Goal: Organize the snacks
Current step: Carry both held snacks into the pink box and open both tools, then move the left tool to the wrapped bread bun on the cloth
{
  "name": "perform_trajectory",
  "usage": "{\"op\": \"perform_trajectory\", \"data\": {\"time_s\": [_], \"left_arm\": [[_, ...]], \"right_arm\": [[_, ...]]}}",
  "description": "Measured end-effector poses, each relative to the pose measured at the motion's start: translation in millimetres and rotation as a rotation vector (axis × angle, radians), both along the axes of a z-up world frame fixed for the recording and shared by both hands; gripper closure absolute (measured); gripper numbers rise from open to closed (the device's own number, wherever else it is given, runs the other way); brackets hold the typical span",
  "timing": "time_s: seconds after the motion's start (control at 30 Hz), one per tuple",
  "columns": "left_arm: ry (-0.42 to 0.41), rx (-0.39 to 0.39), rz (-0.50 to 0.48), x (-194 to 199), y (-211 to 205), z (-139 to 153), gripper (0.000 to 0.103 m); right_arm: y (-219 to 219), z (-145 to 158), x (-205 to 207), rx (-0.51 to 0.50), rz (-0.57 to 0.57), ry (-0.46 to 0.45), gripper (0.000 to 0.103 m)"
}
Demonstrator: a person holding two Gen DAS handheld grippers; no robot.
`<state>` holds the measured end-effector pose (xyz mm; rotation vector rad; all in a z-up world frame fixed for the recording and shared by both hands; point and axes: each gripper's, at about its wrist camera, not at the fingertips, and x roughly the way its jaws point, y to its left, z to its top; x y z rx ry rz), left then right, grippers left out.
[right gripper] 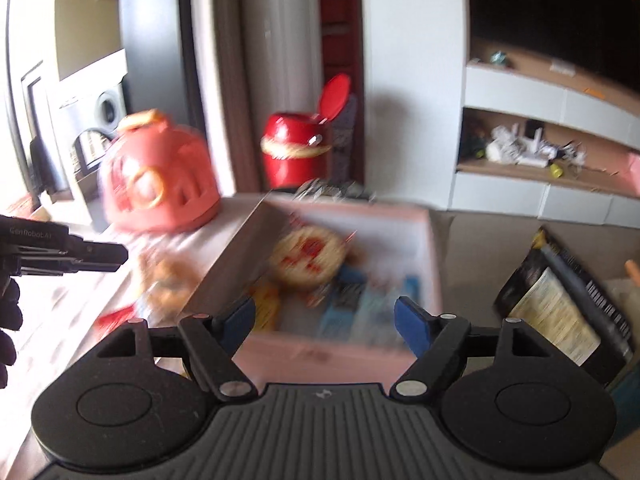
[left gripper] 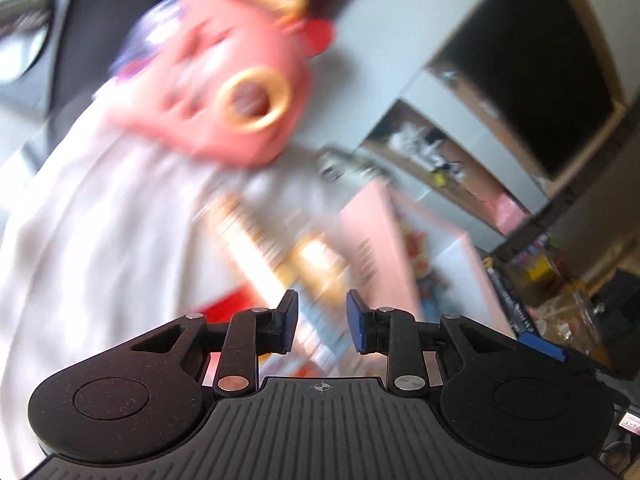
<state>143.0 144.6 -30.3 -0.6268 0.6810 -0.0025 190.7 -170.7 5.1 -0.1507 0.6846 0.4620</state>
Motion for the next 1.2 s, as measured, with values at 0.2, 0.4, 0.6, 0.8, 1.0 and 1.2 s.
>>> {"op": "perform_trajectory", "data": {"time_s": [0.2,0.4,0.6,0.8,1.0,1.2], "left_arm": [[0.084,-0.082,0.097,-15,22,-38,0.073],[0.086,-0.008,0.121,1,21,-53,0.073],[0.069,0.028,0.120,-11,21,-47,0.073],[0.047,0.124,0.089,-18,8,-34,0.073],[0.010,0.269,0.028,-19,-20,-19,0.073],[-0.021,0.237,-0.021,9,-30,-4,0.073]], "right_arm": [[42,-32,-23,-0.040,0.119,0.072,0.026],[81,-60,-22,-0.062,0.155,0.109,0.040],[104,-76,-37,-0.065,0.235,0.185,0.042],[98,-70,-71,-0.016,0.401,0.267,0.042],[62,-71,-88,-0.116,0.290,0.143,0.025],[38,-67,-71,-0.225,0.089,-0.001,0.023]]}}
